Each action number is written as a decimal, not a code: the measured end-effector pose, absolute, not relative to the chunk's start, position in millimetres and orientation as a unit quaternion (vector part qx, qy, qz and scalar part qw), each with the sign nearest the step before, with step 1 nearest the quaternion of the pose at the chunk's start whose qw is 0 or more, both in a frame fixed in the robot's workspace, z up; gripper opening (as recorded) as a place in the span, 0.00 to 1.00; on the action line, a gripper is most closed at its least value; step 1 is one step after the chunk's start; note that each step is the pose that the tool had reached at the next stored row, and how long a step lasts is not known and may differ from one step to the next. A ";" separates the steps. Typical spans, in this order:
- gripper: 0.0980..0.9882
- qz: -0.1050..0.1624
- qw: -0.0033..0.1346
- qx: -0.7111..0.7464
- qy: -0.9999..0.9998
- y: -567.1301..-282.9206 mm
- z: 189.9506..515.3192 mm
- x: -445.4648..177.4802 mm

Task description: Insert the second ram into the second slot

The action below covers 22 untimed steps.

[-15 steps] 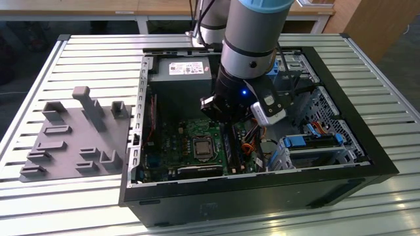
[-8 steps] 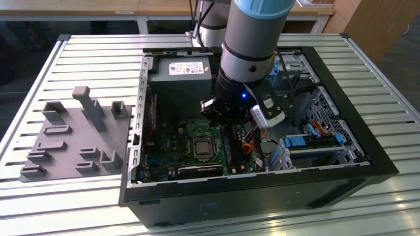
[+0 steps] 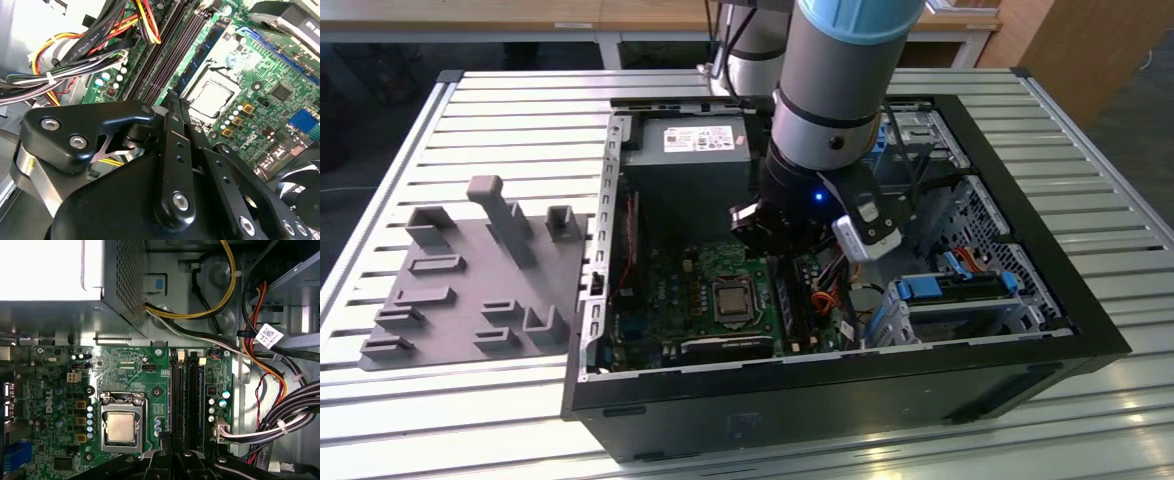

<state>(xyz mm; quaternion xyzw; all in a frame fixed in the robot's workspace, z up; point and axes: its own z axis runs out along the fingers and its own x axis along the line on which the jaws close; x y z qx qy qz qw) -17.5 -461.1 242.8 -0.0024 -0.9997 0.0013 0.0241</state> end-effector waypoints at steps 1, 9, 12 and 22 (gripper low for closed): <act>0.02 0.001 0.024 -0.002 -1.000 -461.1 242.1 -17.4; 0.02 0.000 0.024 -0.002 -1.000 -461.1 235.4 -17.3; 0.02 0.000 0.024 -0.002 -1.000 -461.1 235.2 -17.3; 0.02 -0.002 0.024 -0.002 -1.000 -461.1 231.0 -14.1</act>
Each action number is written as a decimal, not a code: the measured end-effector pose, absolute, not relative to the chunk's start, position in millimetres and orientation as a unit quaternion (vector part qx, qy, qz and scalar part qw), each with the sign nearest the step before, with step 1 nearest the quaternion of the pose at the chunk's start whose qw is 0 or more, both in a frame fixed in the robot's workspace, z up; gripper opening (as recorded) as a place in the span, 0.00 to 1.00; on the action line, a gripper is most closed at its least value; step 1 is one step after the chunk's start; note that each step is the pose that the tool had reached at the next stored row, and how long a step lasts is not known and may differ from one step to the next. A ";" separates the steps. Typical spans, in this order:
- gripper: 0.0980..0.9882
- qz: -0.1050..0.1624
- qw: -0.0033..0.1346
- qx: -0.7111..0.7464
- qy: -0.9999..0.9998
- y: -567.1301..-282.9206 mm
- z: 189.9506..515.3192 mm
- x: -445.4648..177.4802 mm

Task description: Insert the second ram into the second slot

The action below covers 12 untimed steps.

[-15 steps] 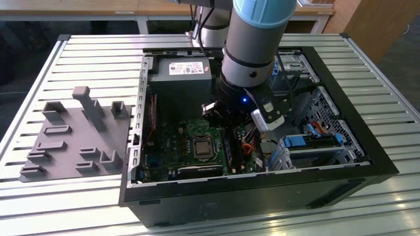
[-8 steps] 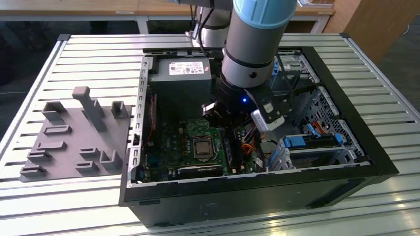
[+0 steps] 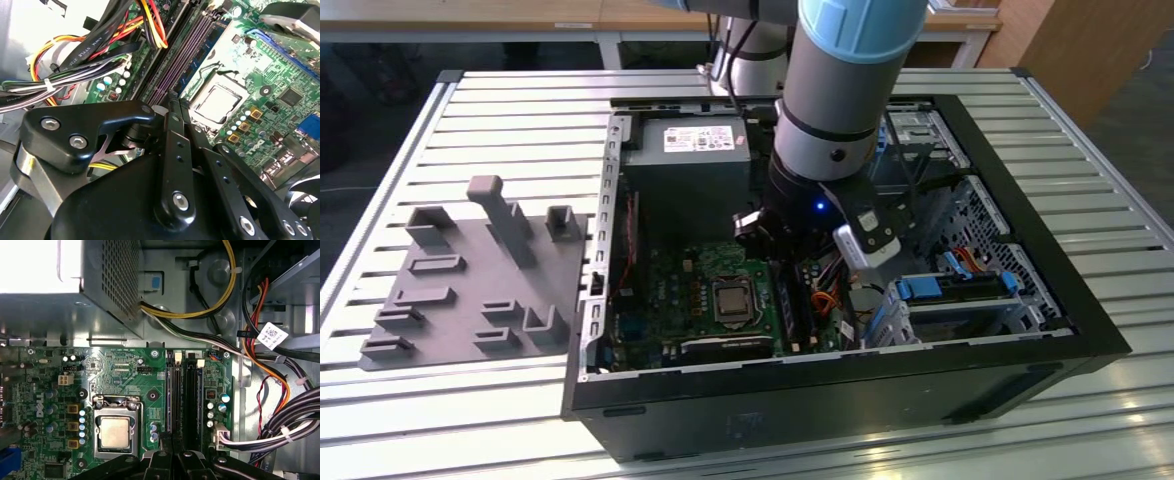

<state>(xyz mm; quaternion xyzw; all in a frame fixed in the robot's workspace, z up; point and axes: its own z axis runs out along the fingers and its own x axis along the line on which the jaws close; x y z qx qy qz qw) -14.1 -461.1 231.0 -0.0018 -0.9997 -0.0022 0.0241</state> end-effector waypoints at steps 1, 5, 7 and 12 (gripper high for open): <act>0.02 -0.002 0.024 -0.002 -1.000 -461.1 230.4 -14.1; 0.02 -0.002 0.024 -0.002 -1.000 -461.2 229.9 -14.1; 0.02 -0.002 0.024 -0.002 -1.000 -461.8 229.7 -14.1; 0.02 -0.002 0.024 -0.004 -1.000 -463.6 229.6 -12.0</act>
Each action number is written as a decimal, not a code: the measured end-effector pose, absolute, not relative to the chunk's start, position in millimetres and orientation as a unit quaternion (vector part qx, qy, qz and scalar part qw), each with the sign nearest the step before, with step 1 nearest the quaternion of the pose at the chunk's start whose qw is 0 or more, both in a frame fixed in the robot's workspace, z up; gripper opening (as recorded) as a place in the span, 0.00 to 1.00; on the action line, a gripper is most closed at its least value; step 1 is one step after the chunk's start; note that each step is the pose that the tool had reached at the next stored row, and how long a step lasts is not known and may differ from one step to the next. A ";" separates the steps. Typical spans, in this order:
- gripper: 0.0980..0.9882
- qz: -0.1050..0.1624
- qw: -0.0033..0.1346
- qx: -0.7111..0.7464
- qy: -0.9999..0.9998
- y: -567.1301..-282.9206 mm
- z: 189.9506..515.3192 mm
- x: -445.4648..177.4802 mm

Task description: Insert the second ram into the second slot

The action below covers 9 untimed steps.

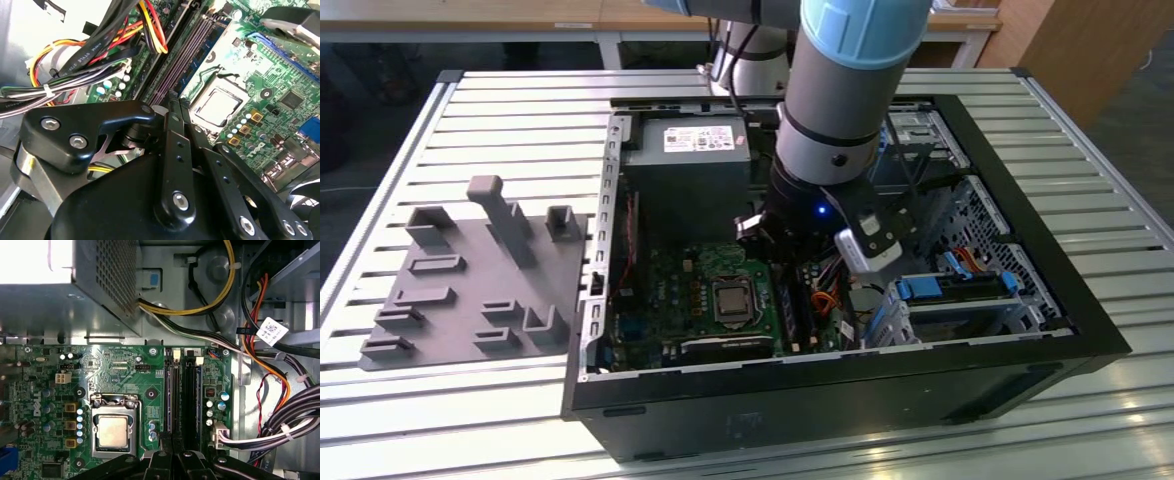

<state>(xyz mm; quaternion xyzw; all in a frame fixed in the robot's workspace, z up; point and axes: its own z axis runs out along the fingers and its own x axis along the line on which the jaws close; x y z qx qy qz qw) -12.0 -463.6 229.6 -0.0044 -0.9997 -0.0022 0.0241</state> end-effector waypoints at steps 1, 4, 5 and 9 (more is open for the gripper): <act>0.02 -0.002 0.024 -0.005 -1.000 -463.8 229.5 -11.2; 0.02 -0.002 0.024 -0.008 -1.000 -463.9 229.5 -9.4; 0.02 -0.002 0.024 -0.008 -1.000 -463.9 229.4 -9.2; 0.02 -0.002 0.024 -0.009 -1.000 -464.0 228.8 -8.3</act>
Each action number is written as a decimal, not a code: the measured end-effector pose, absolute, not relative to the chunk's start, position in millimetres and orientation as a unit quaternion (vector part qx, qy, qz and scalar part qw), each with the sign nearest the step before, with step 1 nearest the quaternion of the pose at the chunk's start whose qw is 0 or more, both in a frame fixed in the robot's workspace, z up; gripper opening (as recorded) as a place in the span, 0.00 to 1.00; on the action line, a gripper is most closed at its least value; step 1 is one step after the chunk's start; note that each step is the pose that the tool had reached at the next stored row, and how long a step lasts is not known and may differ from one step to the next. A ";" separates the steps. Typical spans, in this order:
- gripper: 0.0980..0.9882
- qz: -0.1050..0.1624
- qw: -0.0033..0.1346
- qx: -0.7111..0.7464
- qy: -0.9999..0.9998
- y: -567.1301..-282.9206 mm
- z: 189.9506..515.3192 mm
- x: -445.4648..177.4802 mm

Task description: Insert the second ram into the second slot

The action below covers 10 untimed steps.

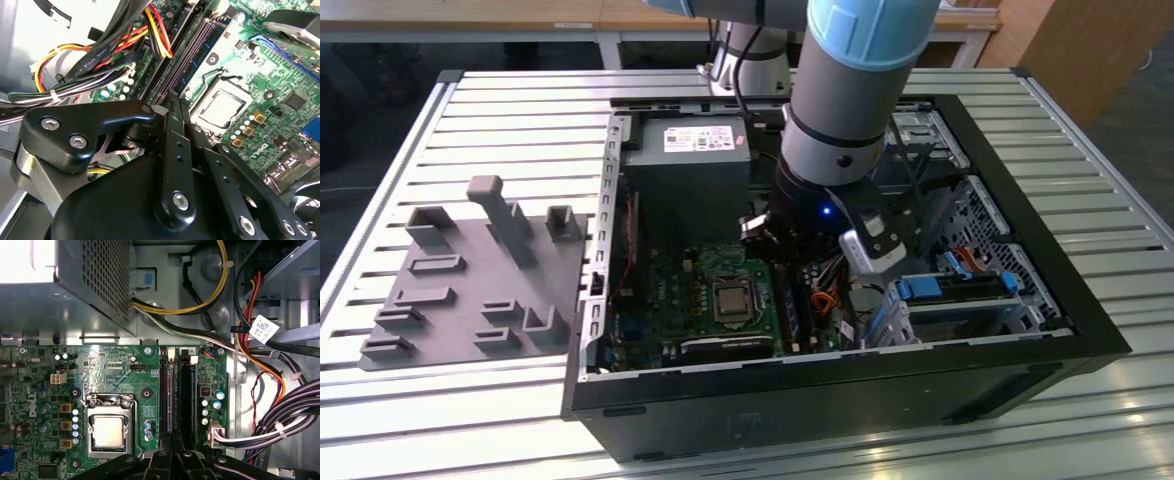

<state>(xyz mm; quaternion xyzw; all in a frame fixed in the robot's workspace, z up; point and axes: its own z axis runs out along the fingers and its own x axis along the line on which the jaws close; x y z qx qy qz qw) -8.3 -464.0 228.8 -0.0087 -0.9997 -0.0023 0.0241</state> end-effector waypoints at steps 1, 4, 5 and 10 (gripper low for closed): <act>0.02 -0.002 0.024 -0.009 -1.000 -464.0 228.7 -8.2; 0.02 -0.002 0.024 -0.009 -1.000 -464.0 228.7 -8.1; 0.02 -0.002 0.024 -0.009 -1.000 -464.0 228.7 -8.1; 0.02 -0.002 0.024 -0.008 -1.000 -463.3 228.4 -7.8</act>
